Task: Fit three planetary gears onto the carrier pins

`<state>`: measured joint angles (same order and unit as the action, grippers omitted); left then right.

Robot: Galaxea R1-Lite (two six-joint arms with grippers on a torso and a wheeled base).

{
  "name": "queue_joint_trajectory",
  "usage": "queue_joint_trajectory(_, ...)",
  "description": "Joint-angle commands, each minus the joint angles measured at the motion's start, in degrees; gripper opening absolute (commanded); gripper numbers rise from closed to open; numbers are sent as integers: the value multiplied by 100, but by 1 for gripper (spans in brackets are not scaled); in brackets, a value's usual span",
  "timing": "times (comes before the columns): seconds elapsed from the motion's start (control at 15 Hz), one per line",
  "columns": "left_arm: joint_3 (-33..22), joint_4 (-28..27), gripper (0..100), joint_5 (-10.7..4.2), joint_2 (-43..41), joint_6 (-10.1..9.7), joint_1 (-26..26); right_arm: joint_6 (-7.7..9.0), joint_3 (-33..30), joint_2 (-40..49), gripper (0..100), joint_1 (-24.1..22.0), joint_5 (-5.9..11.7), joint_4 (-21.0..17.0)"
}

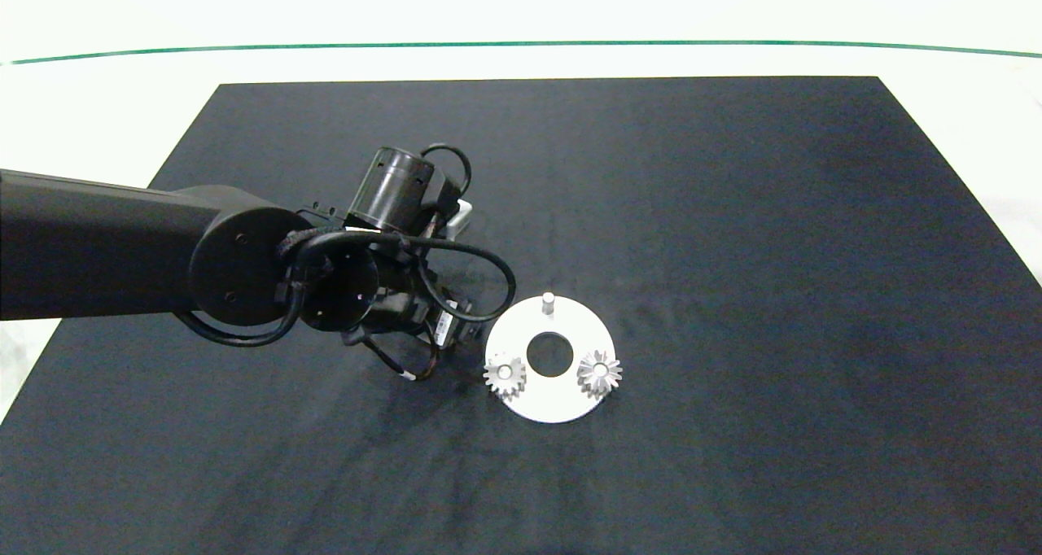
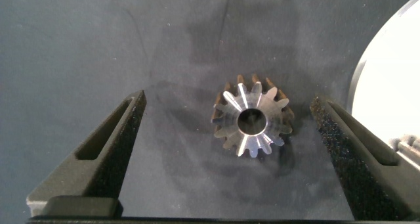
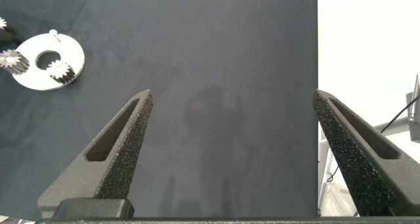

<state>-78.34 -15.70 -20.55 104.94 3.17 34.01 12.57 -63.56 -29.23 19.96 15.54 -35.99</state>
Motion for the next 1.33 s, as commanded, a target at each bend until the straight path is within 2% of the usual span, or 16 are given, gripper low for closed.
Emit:
queue_joint_trajectory(0.07, 38, -12, 95, -10, -87, 26, -9, 9, 2, -12, 100, 8, 1, -22)
queue_joint_trajectory(0.93, 99, -73, 68, 25, -43, 26, 132, 9, 2, 5, 100, 0, 10, -14)
queue_joint_trajectory(1.13, 91, -73, 62, 95, 36, 26, 158, 9, 2, 5, 100, 0, 10, -14)
queue_joint_trajectory(1.33, 55, -65, 56, 95, 36, 26, 158, 9, 2, 5, 100, 0, 1, -14)
